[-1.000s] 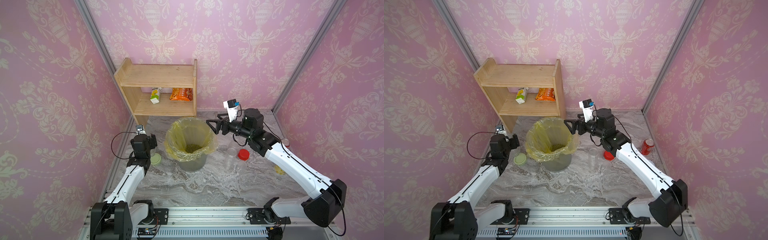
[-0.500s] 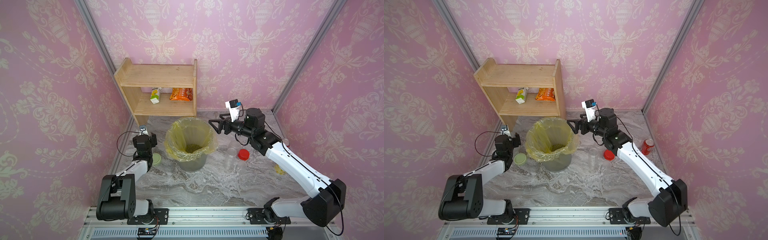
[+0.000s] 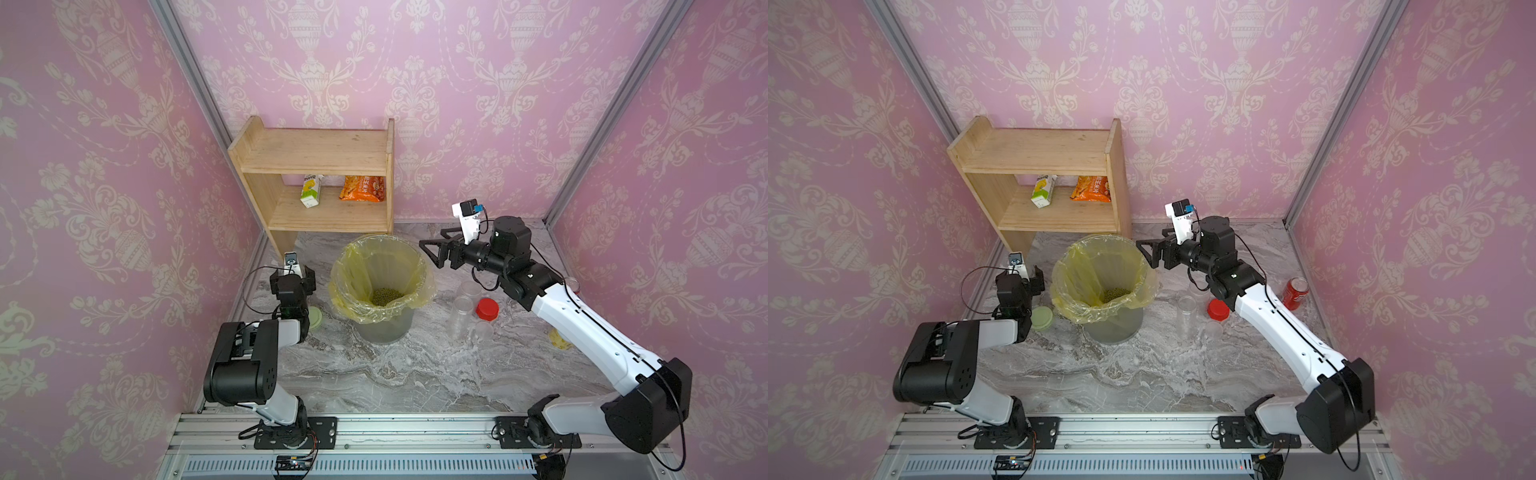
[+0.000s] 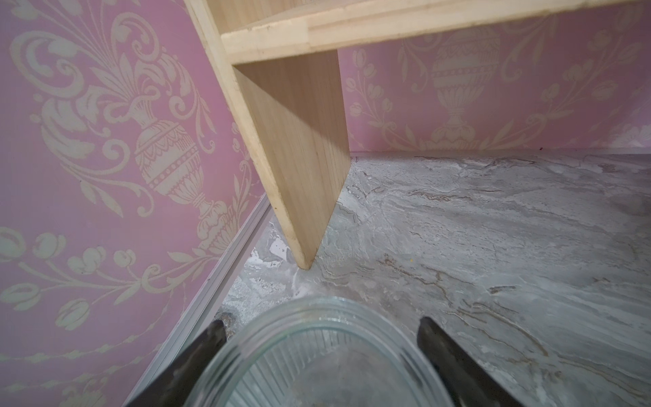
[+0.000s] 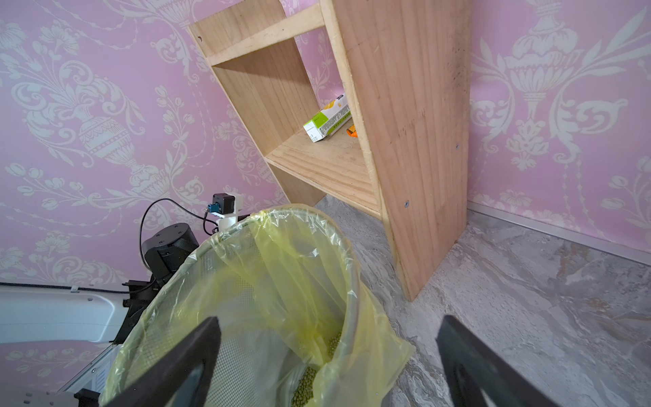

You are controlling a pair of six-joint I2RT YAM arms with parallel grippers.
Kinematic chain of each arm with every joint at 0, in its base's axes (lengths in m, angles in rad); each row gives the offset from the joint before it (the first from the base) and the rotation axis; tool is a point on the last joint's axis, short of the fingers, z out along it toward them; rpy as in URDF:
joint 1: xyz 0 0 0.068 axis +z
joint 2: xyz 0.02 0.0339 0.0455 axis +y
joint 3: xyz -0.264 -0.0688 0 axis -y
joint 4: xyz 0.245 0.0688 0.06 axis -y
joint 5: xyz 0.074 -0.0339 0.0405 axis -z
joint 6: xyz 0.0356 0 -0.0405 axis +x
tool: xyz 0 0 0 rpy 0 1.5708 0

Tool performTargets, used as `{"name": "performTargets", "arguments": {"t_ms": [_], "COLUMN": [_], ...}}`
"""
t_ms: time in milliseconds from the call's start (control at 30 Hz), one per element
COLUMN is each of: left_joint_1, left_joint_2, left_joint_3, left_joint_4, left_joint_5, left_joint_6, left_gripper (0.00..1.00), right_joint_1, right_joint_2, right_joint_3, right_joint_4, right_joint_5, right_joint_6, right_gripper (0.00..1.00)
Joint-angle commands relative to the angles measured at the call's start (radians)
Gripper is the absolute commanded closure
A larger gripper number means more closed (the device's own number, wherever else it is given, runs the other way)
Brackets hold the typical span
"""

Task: Empty moldy mung beans from jars
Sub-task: Place the jar at the center of the board.

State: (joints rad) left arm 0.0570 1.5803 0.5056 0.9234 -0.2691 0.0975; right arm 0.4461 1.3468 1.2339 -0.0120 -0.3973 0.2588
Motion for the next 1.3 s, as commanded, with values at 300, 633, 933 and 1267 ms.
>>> {"name": "performTargets", "arguments": {"t_ms": [300,633,933,1267], "left_joint_1": [0.012,0.010,0.009,0.010], "left_joint_2": [0.046,0.056,0.080,0.107], "left_joint_3": [-0.026,-0.023,-0.043,-0.053], "left_joint_4": [0.228,0.238,0.320,0.393], "left_joint_5": [0.006,0.005,-0.007,-0.004], "left_joint_6": [0.040,0.044,0.043,0.045], "left_gripper": [0.94,0.86,0.61,0.45], "right_joint_1": [-0.014,-0.025,-0.046,-0.069], "right_joint_2": [-0.009,-0.029,-0.040,-0.048], "right_joint_3": [-0.008,-0.020,-0.021,-0.021], "right_joint_4": [-0.013,-0.018,-0.024,-0.029], "right_joint_5": [-0.009,-0.002,0.003,-0.003], "right_joint_6": [-0.014,-0.012,-0.007,0.005], "right_gripper": [0.02,0.02,0.02,0.02]}}
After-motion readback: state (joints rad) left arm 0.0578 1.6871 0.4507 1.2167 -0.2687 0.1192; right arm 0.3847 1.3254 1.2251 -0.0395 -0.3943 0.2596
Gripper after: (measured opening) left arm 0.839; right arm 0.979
